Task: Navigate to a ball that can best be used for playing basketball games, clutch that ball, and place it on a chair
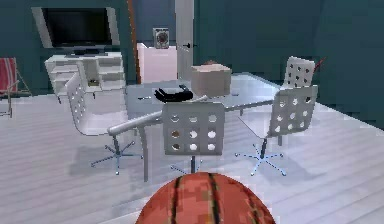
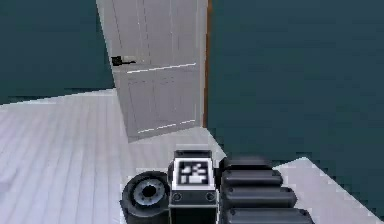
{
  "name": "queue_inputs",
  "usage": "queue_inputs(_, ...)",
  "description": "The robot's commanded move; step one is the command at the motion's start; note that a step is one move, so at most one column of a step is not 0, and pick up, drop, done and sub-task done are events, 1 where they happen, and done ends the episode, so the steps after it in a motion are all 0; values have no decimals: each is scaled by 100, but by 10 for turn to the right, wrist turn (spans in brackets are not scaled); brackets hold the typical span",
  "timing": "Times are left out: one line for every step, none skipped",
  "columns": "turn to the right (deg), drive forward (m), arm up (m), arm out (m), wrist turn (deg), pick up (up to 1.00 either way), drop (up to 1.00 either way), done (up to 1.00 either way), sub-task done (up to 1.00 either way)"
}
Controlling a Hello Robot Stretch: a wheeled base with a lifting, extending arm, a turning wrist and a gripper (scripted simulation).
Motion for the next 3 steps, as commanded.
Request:
queue_inputs(0,70,0,0,0,0,0,0,0)
queue_inputs(450,0,0,0,0,0,0,0,0)
queue_inputs(300,0,0,0,0,0,0,0,0)
